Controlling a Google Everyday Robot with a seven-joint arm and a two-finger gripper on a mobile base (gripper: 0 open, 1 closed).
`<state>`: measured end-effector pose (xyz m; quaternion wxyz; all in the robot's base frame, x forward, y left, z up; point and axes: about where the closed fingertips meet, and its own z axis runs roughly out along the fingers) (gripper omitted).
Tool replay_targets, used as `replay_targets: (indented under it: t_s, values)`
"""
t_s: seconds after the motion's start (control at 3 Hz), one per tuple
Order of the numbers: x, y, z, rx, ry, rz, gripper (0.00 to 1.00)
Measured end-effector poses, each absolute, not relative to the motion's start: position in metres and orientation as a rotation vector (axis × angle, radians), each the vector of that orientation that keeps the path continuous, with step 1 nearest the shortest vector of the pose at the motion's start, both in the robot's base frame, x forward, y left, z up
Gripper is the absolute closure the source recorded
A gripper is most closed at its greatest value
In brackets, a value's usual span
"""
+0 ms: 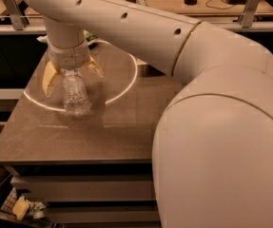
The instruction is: Place water bottle upright
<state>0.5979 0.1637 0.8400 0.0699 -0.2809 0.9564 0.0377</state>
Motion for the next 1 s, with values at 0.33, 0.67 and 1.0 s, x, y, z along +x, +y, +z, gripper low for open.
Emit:
replay_targets:
  t_s: [0.33, 0.67, 1.0]
  values:
    - [0.6017, 0.1545, 0.8357, -0.826, 2.896, 0.097, 0.38]
    - [0.6024, 0.1562, 0.8342, -0.828, 2.893, 0.101, 0.61]
    - [0.6031, 0.1575, 0.8326, -0.829, 2.89, 0.104, 0.85]
